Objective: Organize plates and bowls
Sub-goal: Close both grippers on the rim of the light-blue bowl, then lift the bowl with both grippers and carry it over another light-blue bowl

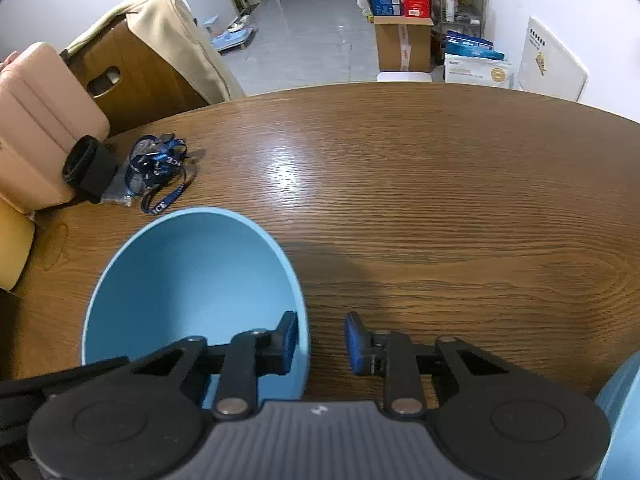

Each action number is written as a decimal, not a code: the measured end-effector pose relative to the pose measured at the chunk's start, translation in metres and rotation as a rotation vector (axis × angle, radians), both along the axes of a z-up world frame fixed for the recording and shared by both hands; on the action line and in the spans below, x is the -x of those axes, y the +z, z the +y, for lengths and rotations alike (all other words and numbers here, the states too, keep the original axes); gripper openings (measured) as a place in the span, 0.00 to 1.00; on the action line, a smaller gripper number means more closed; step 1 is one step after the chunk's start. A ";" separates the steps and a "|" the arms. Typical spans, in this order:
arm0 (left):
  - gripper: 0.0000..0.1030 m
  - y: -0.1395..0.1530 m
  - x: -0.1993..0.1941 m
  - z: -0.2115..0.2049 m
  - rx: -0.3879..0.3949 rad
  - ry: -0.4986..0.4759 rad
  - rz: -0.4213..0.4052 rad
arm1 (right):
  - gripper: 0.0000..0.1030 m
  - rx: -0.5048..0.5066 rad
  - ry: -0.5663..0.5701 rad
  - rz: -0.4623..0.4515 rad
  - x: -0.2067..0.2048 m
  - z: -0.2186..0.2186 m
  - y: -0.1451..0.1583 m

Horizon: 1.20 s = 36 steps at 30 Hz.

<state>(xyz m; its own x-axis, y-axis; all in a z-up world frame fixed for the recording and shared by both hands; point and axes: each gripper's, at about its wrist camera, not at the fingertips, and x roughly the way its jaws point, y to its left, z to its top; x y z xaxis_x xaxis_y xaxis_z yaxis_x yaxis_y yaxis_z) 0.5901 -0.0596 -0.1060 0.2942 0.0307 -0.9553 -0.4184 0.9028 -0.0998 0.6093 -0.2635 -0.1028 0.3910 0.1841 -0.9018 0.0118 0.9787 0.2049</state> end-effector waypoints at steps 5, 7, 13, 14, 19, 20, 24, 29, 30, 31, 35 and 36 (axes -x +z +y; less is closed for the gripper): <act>0.20 -0.006 -0.002 0.001 0.040 0.000 -0.002 | 0.07 -0.016 0.013 -0.015 0.001 0.003 0.000; 0.20 -0.007 -0.001 0.002 0.049 0.010 -0.006 | 0.07 -0.014 0.013 -0.020 0.002 0.004 0.001; 0.14 -0.008 -0.001 0.000 0.055 0.004 -0.018 | 0.07 -0.016 0.007 -0.024 0.003 0.002 0.001; 0.14 -0.008 -0.001 -0.001 0.052 0.003 -0.019 | 0.07 -0.013 0.008 -0.026 0.003 0.003 0.001; 0.14 -0.008 -0.001 -0.002 0.045 -0.005 -0.024 | 0.07 -0.015 0.005 -0.027 0.005 0.002 0.001; 0.14 -0.008 0.000 -0.002 0.044 -0.008 -0.026 | 0.07 -0.016 0.005 -0.027 0.005 0.002 0.001; 0.14 -0.008 0.002 -0.004 0.038 -0.016 -0.029 | 0.06 -0.017 0.002 -0.029 0.006 0.001 0.001; 0.14 -0.002 0.006 -0.004 0.035 -0.020 -0.041 | 0.06 -0.022 -0.002 -0.036 0.009 0.002 0.002; 0.14 0.000 0.007 -0.003 0.037 -0.022 -0.045 | 0.06 -0.021 -0.004 -0.039 0.010 0.002 0.003; 0.14 0.002 0.008 -0.004 0.035 -0.024 -0.050 | 0.06 -0.020 -0.007 -0.040 0.011 0.002 0.004; 0.14 0.009 0.014 -0.004 0.028 -0.031 -0.061 | 0.06 -0.028 -0.015 -0.053 0.017 0.002 0.009; 0.14 0.011 0.016 -0.004 0.029 -0.031 -0.064 | 0.06 -0.026 -0.014 -0.060 0.019 0.003 0.012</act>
<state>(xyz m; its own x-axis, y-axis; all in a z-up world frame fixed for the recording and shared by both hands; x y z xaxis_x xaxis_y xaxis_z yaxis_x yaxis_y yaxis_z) 0.5741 -0.0635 -0.0950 0.3548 -0.0068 -0.9349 -0.3822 0.9115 -0.1516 0.5905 -0.2610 -0.0911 0.4472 0.2009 -0.8716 0.0125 0.9729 0.2307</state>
